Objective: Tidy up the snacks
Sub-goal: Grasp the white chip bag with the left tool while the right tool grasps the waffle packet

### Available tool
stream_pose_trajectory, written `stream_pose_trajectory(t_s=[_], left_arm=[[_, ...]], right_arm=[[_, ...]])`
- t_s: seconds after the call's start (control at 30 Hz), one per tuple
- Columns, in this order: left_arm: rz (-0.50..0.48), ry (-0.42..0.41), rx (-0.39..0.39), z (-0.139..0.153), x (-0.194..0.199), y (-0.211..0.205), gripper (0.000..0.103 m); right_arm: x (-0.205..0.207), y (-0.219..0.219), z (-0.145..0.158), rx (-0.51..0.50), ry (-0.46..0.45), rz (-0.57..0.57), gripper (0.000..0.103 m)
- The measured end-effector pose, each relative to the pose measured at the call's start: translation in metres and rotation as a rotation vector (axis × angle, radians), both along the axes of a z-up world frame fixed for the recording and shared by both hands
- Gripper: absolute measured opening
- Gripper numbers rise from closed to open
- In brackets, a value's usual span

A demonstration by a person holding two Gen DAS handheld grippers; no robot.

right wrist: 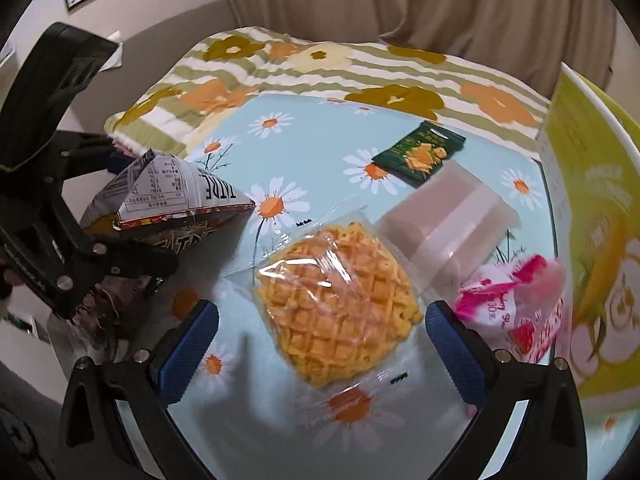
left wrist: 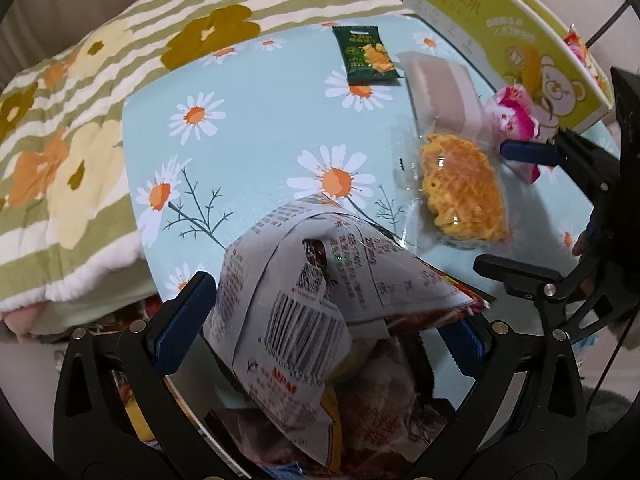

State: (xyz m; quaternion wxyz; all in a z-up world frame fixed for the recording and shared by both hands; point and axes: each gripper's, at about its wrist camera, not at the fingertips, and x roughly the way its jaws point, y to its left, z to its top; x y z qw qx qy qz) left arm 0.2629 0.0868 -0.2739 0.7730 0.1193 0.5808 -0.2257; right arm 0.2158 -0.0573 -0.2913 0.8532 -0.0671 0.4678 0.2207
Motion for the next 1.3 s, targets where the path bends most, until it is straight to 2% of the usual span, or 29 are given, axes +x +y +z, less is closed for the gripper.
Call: stream_pose_trajectory(t_s=[0.13, 0.23, 0.4, 0.53, 0.57, 0.83, 0.87, 0.9, 0.93, 1.0, 1.17, 1.3], left_arm=[[-0.009, -0.006, 0.02, -0.005, 0.002, -0.004, 0.101], [-0.014, -0.009, 0.031, -0.007, 0.003, -0.004, 0.096], [-0.028, -0.026, 0.04, -0.007, 0.001, -0.006, 0.078], [-0.027, -0.028, 0.036, -0.004, 0.002, -0.005, 0.072], [-0.024, -0.031, 0.032, -0.003, 0.002, -0.005, 0.066], [-0.002, -0.062, -0.007, 0.014, 0.007, -0.002, 0.064], [0.003, -0.067, -0.01, 0.017, 0.008, -0.001, 0.064], [0.007, -0.067, -0.014, 0.018, 0.009, -0.001, 0.064], [0.014, -0.068, -0.019, 0.019, 0.01, 0.0, 0.064], [0.027, -0.066, -0.031, 0.021, 0.011, 0.002, 0.064], [0.056, -0.068, -0.048, 0.027, 0.011, 0.008, 0.064], [0.08, -0.083, -0.064, 0.039, 0.009, 0.014, 0.064]], right_arm=[[0.01, 0.0, -0.004, -0.001, 0.007, 0.023, 0.103], [0.015, 0.001, -0.007, -0.003, 0.016, 0.041, 0.103], [0.024, 0.003, -0.009, -0.012, 0.024, 0.073, 0.103], [0.027, 0.005, -0.011, -0.018, 0.032, 0.104, 0.103], [0.027, 0.006, -0.012, -0.026, 0.033, 0.118, 0.103], [0.021, 0.015, -0.021, -0.066, 0.047, 0.184, 0.103], [0.021, 0.017, -0.023, -0.068, 0.058, 0.184, 0.099], [0.02, 0.017, -0.024, -0.072, 0.063, 0.185, 0.089], [0.019, 0.018, -0.025, -0.075, 0.063, 0.191, 0.086], [0.017, 0.019, -0.026, -0.086, 0.057, 0.189, 0.086], [0.015, 0.019, -0.02, -0.086, 0.04, 0.173, 0.076], [0.011, 0.018, -0.008, -0.066, 0.023, 0.146, 0.075]])
